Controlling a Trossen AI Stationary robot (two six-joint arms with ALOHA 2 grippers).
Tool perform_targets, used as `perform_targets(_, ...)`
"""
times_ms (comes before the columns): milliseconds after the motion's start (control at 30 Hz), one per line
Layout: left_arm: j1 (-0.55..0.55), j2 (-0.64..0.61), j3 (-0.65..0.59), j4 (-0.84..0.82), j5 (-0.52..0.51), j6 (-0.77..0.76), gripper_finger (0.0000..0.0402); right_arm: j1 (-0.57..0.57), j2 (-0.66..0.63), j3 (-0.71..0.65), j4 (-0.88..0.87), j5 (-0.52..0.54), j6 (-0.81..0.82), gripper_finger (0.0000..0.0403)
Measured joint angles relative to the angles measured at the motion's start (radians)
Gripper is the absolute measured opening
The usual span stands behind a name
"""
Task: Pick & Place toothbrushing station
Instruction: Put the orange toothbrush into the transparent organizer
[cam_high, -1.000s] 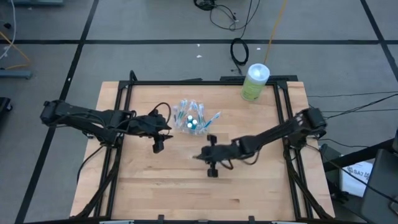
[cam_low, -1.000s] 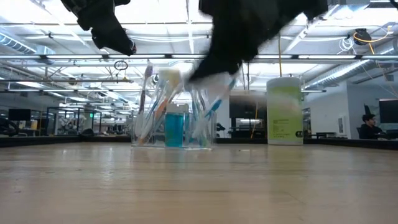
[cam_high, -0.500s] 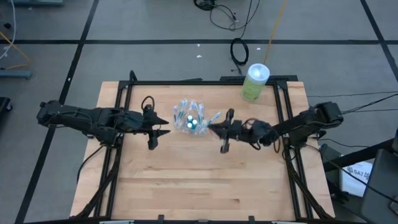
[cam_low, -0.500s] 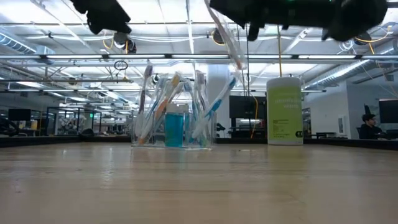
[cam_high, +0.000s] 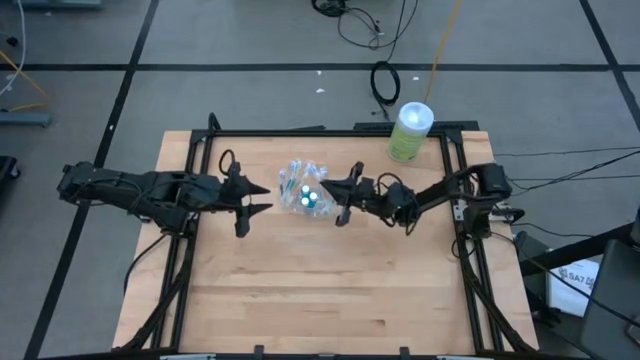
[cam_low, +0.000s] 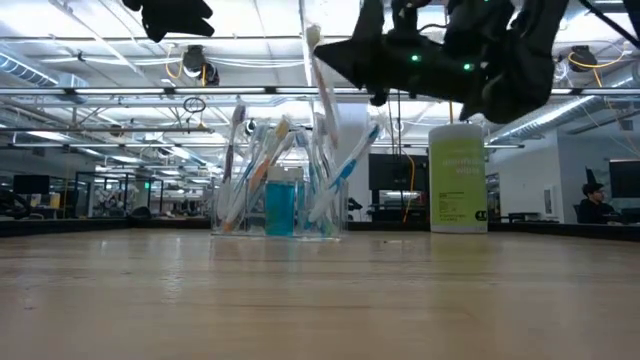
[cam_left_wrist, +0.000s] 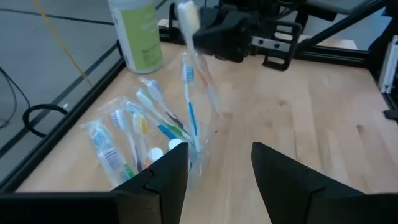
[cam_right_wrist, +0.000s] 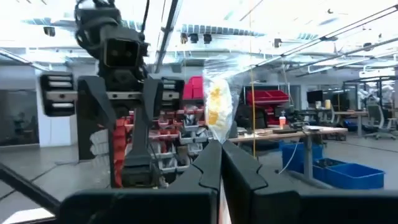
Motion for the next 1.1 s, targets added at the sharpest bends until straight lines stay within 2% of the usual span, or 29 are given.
perform_targets(267,0.000,0.000,0.000,-0.005,-0.006,0.026,0.0184,-0.046,0.089,0.099,-0.058,0.000,-0.022,0.0000)
perform_targets(667,-0.007,0.001,0.000,-0.088,0.004,0.021,0.0184,-0.090,0.159,0.116,-0.156,0.007,-0.009,0.0000)
perform_targets(800,-0.009,0.001,0.000,-0.088,0.004,0.023,0.0184,-0.090,0.156,0.117,-0.240,0.083,-0.019,0.0000)
perform_targets(900,-0.009,0.001,0.000,-0.089,0.004,0.023,0.0184,-0.083,0.156,0.117,-0.271,0.080,-0.023,0.0000)
perform_targets(1100,-0.009,0.001,0.000,-0.089,0.004,0.024,0.0184,-0.020,0.144,0.116,-0.257,0.102,-0.224,0.0000)
